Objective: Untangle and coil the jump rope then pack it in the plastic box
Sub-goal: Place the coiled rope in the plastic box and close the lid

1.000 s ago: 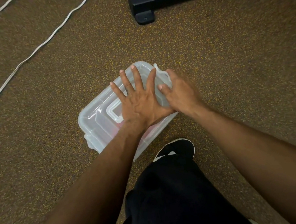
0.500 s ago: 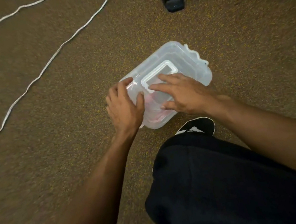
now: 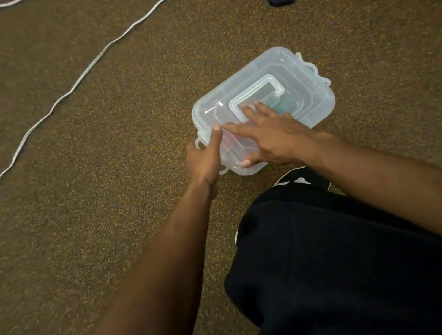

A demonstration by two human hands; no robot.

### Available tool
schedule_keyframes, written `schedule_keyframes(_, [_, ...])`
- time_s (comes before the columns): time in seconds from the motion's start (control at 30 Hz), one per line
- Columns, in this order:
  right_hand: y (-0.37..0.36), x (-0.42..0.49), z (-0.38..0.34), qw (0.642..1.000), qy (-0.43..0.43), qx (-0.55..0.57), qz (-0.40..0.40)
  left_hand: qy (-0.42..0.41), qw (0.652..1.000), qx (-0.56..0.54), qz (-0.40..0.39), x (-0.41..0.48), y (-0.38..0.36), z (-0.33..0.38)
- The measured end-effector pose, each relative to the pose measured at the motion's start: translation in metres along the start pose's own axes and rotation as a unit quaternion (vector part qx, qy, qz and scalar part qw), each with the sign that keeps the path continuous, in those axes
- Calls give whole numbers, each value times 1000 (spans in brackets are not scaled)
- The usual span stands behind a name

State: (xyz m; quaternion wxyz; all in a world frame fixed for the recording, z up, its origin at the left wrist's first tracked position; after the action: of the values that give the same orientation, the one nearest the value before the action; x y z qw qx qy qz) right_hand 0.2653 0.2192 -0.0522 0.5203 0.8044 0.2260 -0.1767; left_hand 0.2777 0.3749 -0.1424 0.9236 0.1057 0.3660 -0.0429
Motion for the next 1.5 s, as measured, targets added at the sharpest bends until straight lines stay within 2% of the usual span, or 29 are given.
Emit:
schedule_keyframes(0.07, [0,0,-1,1000,-4,0,2,9,999,-30,23,-16,4,12])
schedule_keyframes(0.13, [1,1,-1,1000,-4,-1,4,22,998,-13,60,-21,10,17])
schedule_keyframes(0.27, [0,0,0,1000,-1,10,8,-16,985,124,119,-21,20,30])
schedule_keyframes(0.43, [0,2,0,1000,-2,15,7,-48,954,282,88,-20,23,49])
schedule_keyframes(0.6, [0,3,0,1000,-5,13,4,-71,910,392,117,-23,20,65])
schedule_keyframes(0.8, [1,4,-1,1000,-8,14,2,-63,883,449,126,-25,17,74])
schedule_keyframes(0.93, [0,5,0,1000,-6,13,2,-75,885,441,131,-31,7,88])
schedule_keyframes(1.07, [-1,6,1,1000,-4,18,3,-87,868,471,130,-35,-2,96])
schedule_keyframes(1.13, [-1,5,1,1000,0,22,9,-83,836,528,126,-33,-5,92])
schedule_keyframes(1.23, [-2,6,2,1000,1,23,9,-124,739,646,146,-39,-15,94])
schedule_keyframes(1.3, [-2,6,2,1000,4,18,8,-158,690,689,157,-44,-22,96])
schedule_keyframes(1.4, [-1,5,3,1000,7,16,9,-190,661,703,180,-45,-23,97])
schedule_keyframes(1.5, [0,3,3,1000,13,12,14,-204,666,692,188,-44,-20,99])
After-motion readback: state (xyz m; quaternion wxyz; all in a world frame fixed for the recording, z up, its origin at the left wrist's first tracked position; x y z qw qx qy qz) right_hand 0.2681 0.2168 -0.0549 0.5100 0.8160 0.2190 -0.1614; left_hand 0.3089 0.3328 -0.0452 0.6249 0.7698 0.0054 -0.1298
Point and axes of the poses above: each hand's wrist, its own x-axis towards the middle knuckle, its own y-axis out of the back of the hand, z = x × y, the point moved 6 cm from there along x, towards the middle knuckle, and after that the axes turned 12 degrees about x, right-handed, at the moved point
